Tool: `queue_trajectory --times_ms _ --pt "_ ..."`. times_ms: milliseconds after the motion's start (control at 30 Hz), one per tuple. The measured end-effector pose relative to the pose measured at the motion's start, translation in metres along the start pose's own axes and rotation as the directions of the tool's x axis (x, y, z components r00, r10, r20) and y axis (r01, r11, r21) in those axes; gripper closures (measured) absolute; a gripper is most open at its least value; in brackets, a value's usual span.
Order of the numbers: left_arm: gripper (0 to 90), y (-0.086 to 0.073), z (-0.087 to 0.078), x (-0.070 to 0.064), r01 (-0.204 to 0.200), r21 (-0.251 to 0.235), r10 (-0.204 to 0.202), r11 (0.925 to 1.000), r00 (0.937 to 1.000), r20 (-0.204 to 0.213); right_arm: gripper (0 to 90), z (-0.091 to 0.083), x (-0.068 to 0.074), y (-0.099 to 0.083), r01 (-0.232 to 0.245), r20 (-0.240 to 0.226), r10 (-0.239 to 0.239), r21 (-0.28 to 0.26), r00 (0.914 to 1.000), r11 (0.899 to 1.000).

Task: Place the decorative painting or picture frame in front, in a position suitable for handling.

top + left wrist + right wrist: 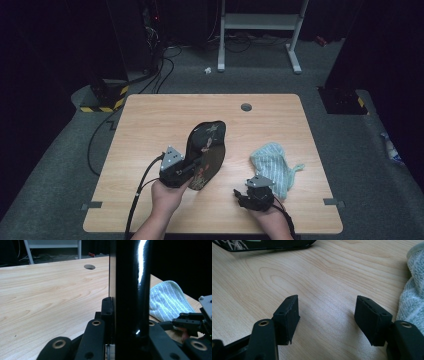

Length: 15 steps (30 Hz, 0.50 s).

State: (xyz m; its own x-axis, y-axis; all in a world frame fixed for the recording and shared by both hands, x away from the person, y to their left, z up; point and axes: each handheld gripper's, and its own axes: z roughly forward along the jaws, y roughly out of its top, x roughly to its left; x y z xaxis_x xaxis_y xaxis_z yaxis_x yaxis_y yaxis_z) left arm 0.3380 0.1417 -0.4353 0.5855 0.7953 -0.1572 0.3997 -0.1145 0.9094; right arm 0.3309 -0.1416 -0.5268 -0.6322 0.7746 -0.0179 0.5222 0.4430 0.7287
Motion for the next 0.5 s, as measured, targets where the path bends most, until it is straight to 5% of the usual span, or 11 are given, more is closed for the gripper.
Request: queue_trajectory --times_ms 500 --pt "80.4 -0.013 -0.008 -0.005 0.011 -0.022 -0.012 0.9997 0.9998 -0.015 36.1 0.0 0.0 0.0 -0.002 0.0 0.002 0.001 1.0 1.0"
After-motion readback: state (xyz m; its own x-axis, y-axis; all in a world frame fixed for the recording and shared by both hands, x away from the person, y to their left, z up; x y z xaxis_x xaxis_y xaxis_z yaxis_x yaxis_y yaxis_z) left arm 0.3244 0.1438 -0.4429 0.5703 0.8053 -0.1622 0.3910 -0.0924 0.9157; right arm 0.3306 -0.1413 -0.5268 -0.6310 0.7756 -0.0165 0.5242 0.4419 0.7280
